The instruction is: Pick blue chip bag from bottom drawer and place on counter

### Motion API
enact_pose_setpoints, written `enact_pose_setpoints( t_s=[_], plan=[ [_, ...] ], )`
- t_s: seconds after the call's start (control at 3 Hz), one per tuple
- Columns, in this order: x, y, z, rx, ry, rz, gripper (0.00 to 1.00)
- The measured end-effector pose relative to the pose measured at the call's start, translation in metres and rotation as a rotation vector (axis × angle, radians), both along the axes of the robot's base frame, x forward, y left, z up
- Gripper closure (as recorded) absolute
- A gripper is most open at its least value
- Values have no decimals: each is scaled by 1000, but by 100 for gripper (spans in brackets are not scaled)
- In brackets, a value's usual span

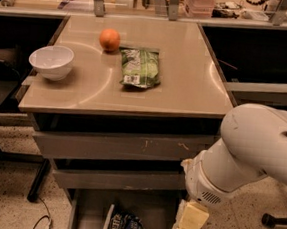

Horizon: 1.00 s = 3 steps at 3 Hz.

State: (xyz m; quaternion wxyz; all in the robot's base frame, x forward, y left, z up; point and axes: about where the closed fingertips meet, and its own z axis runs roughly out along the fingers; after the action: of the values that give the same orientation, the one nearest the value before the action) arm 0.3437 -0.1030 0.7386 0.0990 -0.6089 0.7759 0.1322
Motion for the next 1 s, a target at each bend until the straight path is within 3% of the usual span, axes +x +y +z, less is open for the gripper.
enact_pose_setpoints(
  t_s=[0.33, 1.0],
  plan=[
    [-1, 2, -11, 19, 28, -6, 0],
    [-9, 16, -117, 57, 169, -57, 0]
  ],
)
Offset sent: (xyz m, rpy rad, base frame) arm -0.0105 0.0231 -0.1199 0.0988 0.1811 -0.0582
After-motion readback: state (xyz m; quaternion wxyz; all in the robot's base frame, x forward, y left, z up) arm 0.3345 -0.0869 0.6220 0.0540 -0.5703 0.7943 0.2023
